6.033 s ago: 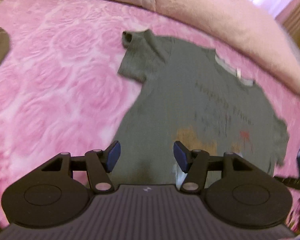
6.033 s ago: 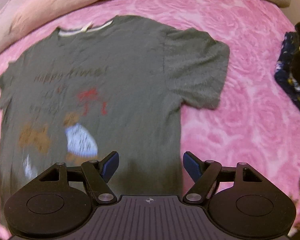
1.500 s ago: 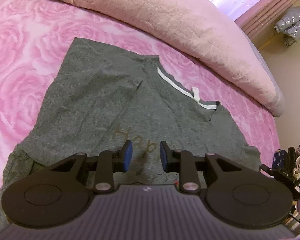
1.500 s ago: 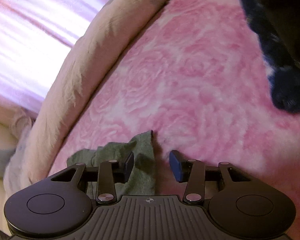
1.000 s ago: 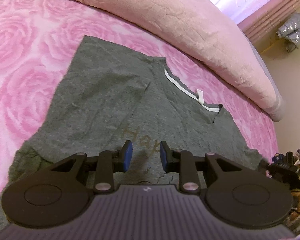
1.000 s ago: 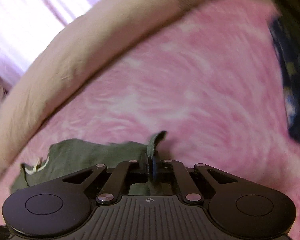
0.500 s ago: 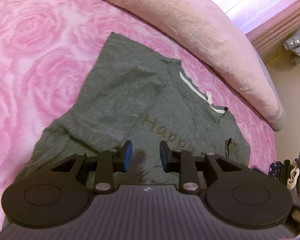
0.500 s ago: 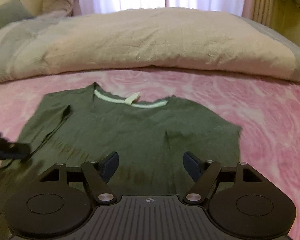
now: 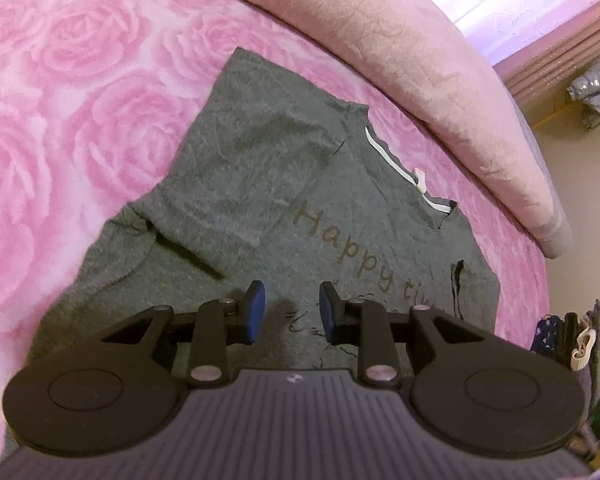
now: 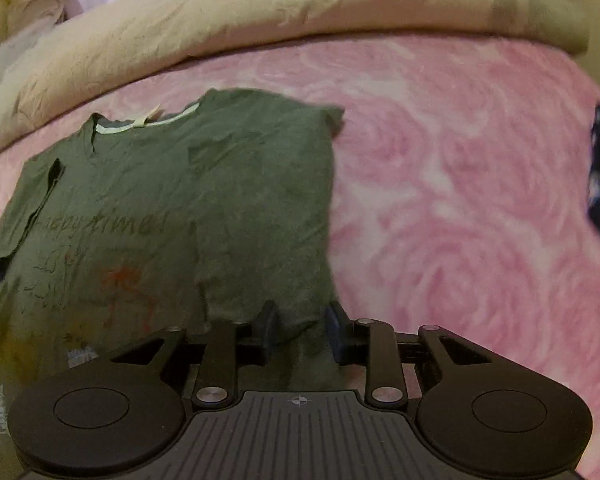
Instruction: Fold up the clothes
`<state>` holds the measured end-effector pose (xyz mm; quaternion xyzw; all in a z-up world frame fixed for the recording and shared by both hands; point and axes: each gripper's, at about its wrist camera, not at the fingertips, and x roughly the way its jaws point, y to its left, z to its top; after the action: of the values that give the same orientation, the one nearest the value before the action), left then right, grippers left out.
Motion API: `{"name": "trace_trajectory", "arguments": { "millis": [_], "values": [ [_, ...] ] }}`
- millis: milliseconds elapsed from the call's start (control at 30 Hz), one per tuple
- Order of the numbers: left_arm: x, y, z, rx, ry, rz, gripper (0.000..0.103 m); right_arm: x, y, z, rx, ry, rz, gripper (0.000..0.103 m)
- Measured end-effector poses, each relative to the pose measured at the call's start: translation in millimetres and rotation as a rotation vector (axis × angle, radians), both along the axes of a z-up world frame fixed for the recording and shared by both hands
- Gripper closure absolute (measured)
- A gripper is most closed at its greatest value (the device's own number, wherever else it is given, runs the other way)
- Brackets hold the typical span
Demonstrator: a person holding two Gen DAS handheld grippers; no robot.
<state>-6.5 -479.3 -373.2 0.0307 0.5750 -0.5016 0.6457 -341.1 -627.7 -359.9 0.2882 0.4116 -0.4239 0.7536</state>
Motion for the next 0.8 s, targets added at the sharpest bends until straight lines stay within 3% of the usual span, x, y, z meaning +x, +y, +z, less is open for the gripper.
{"name": "trace_trajectory", "arguments": {
  "millis": [200,300,433,533,567,600,667,800],
  "values": [
    [9.1,-1.6,4.4,-0.015,-0.013,0.016,0.079,-1.0,-60.3,7.7,-0.047,-0.108,-0.018,0.073],
    [12.2,-4.0,4.7,-0.02,-0.019,0.017,0.079,-0.7,-109.2,-1.6,0.025,-0.221,-0.091,0.073],
    [17.3,-4.8,2.4,-0.018,-0.025,0.023,0.079,-14.6,-163.8,-22.2,0.193,-0.461,-0.266,0.073],
    [22.0,-5.5,0.9,-0.014,-0.031,0.035,0.079,-18.4,-182.1,-38.5,0.272,-0.529,-0.334,0.074],
    [23.5,-5.9,0.5,-0.013,-0.033,0.038,0.079,-18.9,-182.3,-39.3,0.258,-0.536,-0.333,0.094],
    [24.8,-6.1,0.3,-0.014,-0.036,0.039,0.079,-19.3,-182.2,-39.8,0.242,-0.542,-0.332,0.101],
    [26.9,-6.5,-0.5,-0.016,-0.042,0.039,0.079,-19.4,-175.8,-33.5,0.149,-0.498,-0.323,0.101],
    [28.5,-10.1,-5.4,0.001,-0.058,0.035,0.079,-10.4,-165.8,-36.9,0.066,-0.391,-0.295,0.1]
  ]
}}
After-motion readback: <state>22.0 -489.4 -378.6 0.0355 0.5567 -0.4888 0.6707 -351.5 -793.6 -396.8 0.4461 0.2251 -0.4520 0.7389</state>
